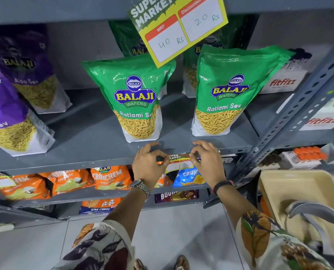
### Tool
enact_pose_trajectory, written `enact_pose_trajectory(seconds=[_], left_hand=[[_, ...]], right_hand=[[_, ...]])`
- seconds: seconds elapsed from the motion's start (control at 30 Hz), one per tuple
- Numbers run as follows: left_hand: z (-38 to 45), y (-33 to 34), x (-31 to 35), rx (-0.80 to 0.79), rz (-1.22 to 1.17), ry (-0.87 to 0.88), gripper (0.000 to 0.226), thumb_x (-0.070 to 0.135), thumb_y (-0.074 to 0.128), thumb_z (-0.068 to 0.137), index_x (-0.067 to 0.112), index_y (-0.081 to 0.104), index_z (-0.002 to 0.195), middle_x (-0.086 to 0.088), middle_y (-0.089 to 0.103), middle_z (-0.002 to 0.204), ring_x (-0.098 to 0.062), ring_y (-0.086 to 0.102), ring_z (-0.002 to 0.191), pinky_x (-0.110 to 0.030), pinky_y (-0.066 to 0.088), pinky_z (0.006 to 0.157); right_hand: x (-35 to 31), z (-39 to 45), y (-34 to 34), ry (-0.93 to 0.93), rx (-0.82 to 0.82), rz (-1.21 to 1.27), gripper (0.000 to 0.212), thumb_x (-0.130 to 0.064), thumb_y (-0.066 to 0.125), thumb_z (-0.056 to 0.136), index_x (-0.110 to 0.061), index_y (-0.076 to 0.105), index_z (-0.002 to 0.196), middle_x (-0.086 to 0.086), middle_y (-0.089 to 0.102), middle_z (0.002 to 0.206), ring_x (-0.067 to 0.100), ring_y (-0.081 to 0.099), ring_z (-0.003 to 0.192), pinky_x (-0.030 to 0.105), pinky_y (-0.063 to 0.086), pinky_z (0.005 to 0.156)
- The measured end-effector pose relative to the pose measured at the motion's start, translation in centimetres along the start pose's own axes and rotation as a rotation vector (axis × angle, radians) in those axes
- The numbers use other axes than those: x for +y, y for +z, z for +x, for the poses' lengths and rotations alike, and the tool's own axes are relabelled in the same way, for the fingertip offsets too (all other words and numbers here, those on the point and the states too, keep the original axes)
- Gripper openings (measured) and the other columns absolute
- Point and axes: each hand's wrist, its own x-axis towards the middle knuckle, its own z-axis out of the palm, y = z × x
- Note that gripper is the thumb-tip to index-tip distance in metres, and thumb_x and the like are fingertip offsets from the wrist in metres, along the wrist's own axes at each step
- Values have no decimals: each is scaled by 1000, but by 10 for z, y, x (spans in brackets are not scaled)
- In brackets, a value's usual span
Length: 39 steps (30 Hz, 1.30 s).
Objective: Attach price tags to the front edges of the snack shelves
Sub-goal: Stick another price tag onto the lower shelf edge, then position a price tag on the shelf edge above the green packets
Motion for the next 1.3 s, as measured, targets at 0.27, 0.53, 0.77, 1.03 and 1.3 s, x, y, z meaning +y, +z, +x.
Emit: enact_pose_trajectory(seconds=[0.27,0.53,0.77,1.03,1.3], left_hand=[[5,11,8,53,93,-31,34,55,72,71,21,69,71,-1,62,114,-25,58,97,-37,49,78],[5,8,7,54,70,27,30,44,73,76,21,60,90,0,59,98,-22,54,86,-31,43,62],[12,-14,2,-116,-83,-66,27,21,68,83,22,54,106,0,66,110,-25,61,99,-36,52,71],[25,-127,77,372,-466,122,23,39,50,93,23,60,106,6,68,98,-6,62,89,-14,45,74],[49,-216,142,607,-589,181,21,45,56,91,26,62,99,17,66,90,3,62,85,-15,46,76]], right_hand=[[-3,2,2,-4,69,-16,28,-32,76,76,-14,57,84,4,62,93,23,51,83,34,43,69],[0,5,-5,-42,21,17,17,-13,73,80,-13,58,88,4,64,84,24,56,79,32,45,60],[5,6,-25,84,-87,77,40,12,59,79,-13,56,110,12,68,100,29,65,86,45,55,71],[-70,40,-146,-121,472,311,17,-23,58,87,-11,62,99,5,67,97,22,60,90,33,45,78],[-141,100,-247,-379,682,259,20,-19,66,87,-7,65,104,9,67,106,20,55,100,35,39,94]])
